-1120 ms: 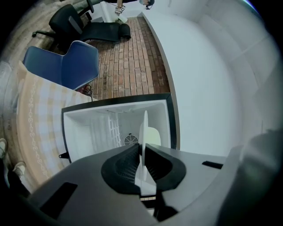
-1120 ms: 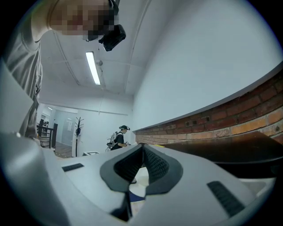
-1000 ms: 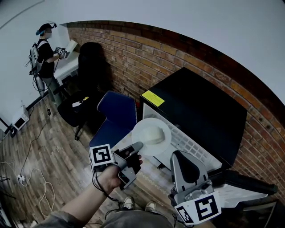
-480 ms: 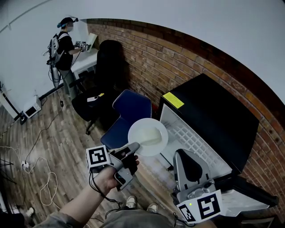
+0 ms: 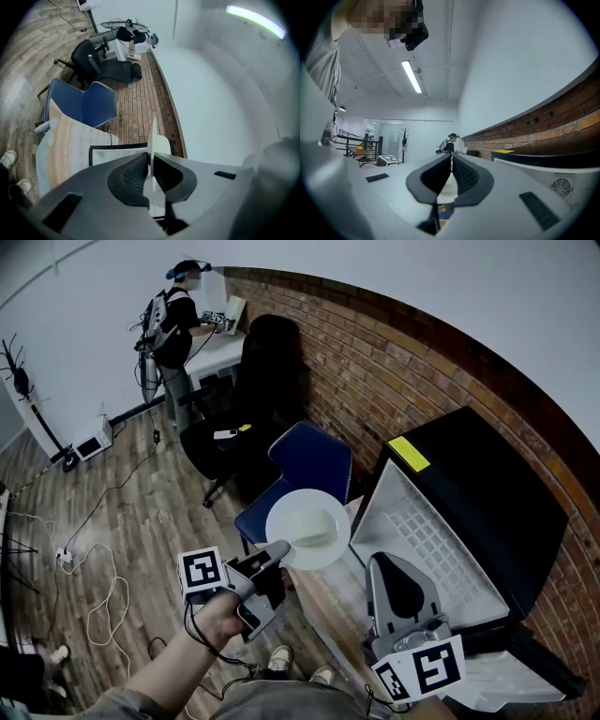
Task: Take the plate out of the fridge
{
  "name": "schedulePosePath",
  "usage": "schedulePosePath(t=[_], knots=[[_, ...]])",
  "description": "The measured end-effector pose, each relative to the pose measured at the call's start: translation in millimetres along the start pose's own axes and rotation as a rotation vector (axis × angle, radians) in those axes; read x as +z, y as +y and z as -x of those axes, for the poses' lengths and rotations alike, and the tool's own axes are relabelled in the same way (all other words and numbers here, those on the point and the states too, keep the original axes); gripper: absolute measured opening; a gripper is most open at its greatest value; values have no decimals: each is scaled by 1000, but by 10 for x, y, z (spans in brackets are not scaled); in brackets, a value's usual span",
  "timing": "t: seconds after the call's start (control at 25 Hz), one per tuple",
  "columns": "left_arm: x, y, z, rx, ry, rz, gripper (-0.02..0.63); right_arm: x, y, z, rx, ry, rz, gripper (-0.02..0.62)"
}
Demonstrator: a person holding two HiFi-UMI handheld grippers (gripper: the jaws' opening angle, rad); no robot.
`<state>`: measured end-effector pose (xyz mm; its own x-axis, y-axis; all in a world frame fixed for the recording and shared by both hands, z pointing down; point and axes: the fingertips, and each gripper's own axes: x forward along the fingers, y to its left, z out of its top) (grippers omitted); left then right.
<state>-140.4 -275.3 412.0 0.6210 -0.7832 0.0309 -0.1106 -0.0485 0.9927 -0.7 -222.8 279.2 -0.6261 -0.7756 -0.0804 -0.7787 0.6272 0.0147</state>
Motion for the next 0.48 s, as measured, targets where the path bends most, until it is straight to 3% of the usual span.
schedulePosePath(t=[0.48], knots=[[321,255,667,41,-124,17,34,-304,413,-308,97,62,-24,32]])
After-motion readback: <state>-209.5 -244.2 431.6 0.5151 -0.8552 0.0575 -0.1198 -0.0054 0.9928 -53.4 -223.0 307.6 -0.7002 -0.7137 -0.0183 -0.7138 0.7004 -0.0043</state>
